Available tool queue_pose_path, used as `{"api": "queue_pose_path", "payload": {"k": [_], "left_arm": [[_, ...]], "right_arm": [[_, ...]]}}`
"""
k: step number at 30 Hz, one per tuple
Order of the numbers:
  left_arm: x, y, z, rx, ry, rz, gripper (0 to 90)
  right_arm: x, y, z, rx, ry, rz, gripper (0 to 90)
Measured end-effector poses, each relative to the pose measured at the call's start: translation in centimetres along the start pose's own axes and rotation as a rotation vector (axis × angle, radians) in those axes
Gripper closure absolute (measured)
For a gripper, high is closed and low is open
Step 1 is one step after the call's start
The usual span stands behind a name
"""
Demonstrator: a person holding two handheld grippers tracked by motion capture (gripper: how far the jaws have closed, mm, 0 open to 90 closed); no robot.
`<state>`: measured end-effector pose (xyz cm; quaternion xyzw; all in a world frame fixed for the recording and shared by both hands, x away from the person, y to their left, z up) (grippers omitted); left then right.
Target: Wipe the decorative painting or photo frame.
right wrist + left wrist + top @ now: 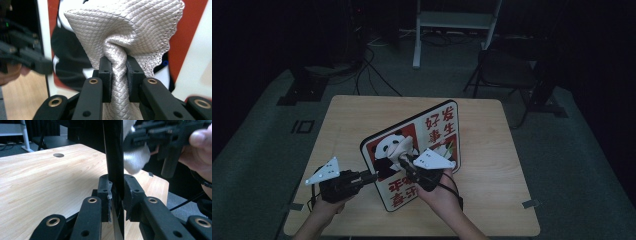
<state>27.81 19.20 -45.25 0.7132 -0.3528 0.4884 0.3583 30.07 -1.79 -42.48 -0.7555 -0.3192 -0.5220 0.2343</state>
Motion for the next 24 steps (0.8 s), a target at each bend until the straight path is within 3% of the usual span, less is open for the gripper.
{"api": "queue_pose_path", "payload": {"k": [9, 17, 24], "left_arm": [[0.0, -0.1, 0.0, 0.002, -0.001, -0.002, 78.2], [0.0, -0.1, 0.0, 0.007, -0.002, -0.001, 78.1], [0.0, -0.1, 0.0, 0.006, -0.003, -0.001, 78.1]], "right_arm": [[-4.1, -0.4, 0.4, 0.021, -0.082, 0.020, 77.7], [-6.7, -0.7, 0.7, 0.028, -0.146, 0.019, 77.7], [-8.7, -0.8, 0.9, 0.038, -0.200, 0.051, 77.7]]}}
Point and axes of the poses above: each handheld gripper's, and its own axes: z roughly forward along the jaws, x roughly out of its top, y roughly to its right, the point moved 5 cm from there along z, roughly forward along the jaws, and after that the axes turned 1 degree about z, right-handed, at the moved point
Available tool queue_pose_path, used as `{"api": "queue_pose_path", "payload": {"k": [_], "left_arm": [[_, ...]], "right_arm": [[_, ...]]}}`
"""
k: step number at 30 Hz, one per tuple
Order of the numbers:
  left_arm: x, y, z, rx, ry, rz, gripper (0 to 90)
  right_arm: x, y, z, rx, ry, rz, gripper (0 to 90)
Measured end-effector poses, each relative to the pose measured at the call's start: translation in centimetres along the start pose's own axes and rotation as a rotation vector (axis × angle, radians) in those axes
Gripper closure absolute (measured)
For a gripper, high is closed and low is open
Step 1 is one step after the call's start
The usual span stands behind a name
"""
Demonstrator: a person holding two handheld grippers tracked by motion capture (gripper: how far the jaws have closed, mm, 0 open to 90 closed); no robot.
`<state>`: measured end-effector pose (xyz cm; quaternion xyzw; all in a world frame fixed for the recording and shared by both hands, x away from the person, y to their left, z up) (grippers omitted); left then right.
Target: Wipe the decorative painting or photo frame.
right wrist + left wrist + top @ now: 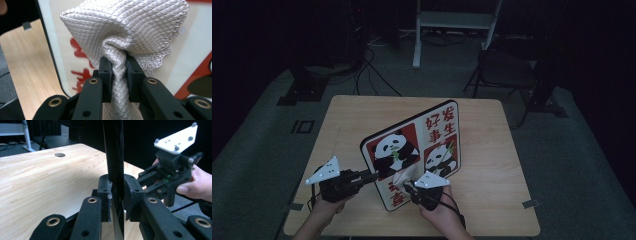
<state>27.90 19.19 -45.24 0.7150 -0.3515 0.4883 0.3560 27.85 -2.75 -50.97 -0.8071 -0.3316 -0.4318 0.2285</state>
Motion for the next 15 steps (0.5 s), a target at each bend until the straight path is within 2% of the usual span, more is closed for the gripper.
{"api": "queue_pose_path", "payload": {"k": [9, 15], "left_arm": [[0.0, 0.0, 0.0, 0.000, -0.001, 0.002, 78.2], [0.0, 0.0, 0.0, 0.001, -0.002, 0.003, 78.2]], "right_arm": [[-2.8, 0.1, 0.9, 0.015, -0.092, 0.020, 77.6], [-3.7, 0.2, 1.3, 0.020, -0.136, 0.018, 77.7]]}}
Point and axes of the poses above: each handheld gripper's, and its own axes: z roughly forward along the jaws, x roughly out of its top, y roughly to its right, the point moved 5 cm from there along z, roughly forward along the jaws, and after that the axes turned 1 degree about z, right-handed, at the moved point
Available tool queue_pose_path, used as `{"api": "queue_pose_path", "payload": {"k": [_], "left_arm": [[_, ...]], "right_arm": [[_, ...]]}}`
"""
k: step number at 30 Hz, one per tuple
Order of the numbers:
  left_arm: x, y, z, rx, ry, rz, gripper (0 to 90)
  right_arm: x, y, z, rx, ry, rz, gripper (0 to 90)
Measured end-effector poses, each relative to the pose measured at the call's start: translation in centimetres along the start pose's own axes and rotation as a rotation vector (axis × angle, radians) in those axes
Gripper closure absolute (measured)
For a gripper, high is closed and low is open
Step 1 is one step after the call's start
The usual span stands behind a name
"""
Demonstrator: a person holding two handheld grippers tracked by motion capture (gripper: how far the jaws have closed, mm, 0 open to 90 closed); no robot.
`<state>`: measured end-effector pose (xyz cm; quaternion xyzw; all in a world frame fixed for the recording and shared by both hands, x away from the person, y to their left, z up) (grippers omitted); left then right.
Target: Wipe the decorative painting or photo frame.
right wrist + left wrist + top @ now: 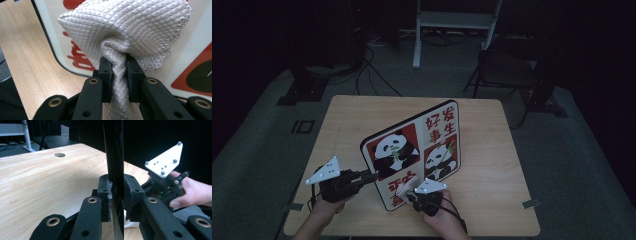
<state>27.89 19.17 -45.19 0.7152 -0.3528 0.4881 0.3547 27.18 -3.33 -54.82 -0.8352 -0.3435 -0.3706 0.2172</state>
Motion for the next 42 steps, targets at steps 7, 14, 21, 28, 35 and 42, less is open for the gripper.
{"api": "queue_pose_path", "payload": {"k": [7, 14, 21, 28, 35, 42], "left_arm": [[0.0, 0.0, 0.0, 0.002, 0.000, -0.002, 78.1], [0.0, -0.1, 0.0, 0.003, 0.001, -0.002, 78.0], [0.0, 0.0, 0.0, -0.020, 0.004, 0.008, 77.8], [0.2, 0.1, -0.1, -0.009, 0.001, 0.006, 76.9], [0.7, -0.1, -0.7, -0.009, 0.042, -0.012, 73.7], [1.2, -0.1, -1.2, 0.017, 0.044, -0.015, 73.8]], "right_arm": [[-0.6, 0.1, 0.4, 0.009, -0.043, 0.005, 77.7], [-1.2, 0.1, 0.8, 0.014, -0.069, -0.002, 77.6], [0.3, -0.4, -0.6, 0.032, -0.019, 0.007, 77.7], [5.4, -0.4, -4.7, 0.015, 0.164, -0.018, 77.7], [10.1, -0.4, -7.4, 0.003, 0.291, -0.050, 77.7], [13.5, -0.8, -8.9, 0.002, 0.385, -0.059, 77.7]]}}
Point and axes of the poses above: each handheld gripper's, and its own axes: z roughly forward along the jaws, x roughly out of its top, y roughly to its right, the point moved 5 cm from there along z, roughly forward along the jaws, and after that the axes turned 1 degree about z, right-handed, at the moved point
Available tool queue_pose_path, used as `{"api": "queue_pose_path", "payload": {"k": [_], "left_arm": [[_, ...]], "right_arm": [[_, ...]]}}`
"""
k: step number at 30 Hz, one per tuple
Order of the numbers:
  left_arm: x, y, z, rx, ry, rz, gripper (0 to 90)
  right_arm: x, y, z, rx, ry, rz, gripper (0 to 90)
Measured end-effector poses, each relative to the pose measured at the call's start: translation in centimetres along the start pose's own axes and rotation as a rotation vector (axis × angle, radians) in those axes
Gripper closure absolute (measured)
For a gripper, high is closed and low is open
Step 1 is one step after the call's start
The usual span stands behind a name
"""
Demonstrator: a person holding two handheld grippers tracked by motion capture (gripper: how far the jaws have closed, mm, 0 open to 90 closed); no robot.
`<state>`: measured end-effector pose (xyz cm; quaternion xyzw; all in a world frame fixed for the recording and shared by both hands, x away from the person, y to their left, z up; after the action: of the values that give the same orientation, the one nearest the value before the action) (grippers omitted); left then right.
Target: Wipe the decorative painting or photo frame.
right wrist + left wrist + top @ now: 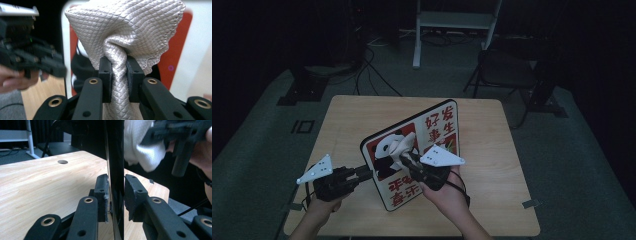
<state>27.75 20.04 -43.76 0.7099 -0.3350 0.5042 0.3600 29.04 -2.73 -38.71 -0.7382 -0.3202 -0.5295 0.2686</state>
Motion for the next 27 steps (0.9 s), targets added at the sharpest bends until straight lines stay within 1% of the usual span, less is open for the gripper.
{"api": "queue_pose_path", "payload": {"k": [3, 4, 8, 13, 19, 23, 24, 25, 26, 27], "left_arm": [[0.1, 0.1, 0.0, 0.004, -0.005, 0.006, 74.9], [0.1, 0.2, 0.0, 0.013, -0.005, 0.007, 76.0], [0.1, 0.1, 0.0, 0.007, -0.003, -0.002, 77.3], [0.0, 0.1, 0.0, 0.001, -0.001, -0.006, 77.8], [0.0, 0.1, 0.0, -0.004, 0.002, -0.010, 78.2], [0.0, 0.1, 0.0, -0.011, 0.001, -0.010, 78.3], [0.0, 0.1, 0.0, -0.006, 0.000, -0.006, 78.3], [0.0, 0.1, 0.0, -0.010, -0.001, -0.009, 78.3], [0.0, 0.1, 0.0, -0.002, -0.003, -0.005, 78.3], [0.0, 0.0, 0.0, -0.003, -0.003, -0.012, 78.2]], "right_arm": [[1.4, -0.3, 0.2, 0.003, 0.025, -0.013, 77.7], [1.8, -0.4, 0.3, 0.005, 0.033, -0.017, 77.7], [3.4, -0.9, 0.8, 0.011, 0.059, -0.038, 77.7], [4.8, -1.1, 1.1, 0.009, 0.087, -0.051, 77.7], [6.4, -1.1, 1.5, 0.006, 0.115, -0.056, 77.7], [6.4, -1.1, 2.1, 0.000, 0.107, -0.061, 77.7], [6.3, -1.1, 2.3, -0.003, 0.103, -0.061, 77.7], [6.0, -1.1, 2.6, -0.006, 0.092, -0.064, 77.7], [5.6, -1.1, 2.9, -0.007, 0.081, -0.067, 77.7], [5.3, -1.1, 3.0, -0.007, 0.079, -0.066, 77.7]]}}
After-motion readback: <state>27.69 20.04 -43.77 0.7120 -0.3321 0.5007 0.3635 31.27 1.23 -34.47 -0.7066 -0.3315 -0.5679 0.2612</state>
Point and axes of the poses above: each handheld gripper's, and its own axes: z roughly forward along the jaws, x roughly out of its top, y roughly to its right, the point moved 5 cm from there along z, roughly forward along the jaws, and after that the axes turned 1 degree about z, right-handed, at the moved point
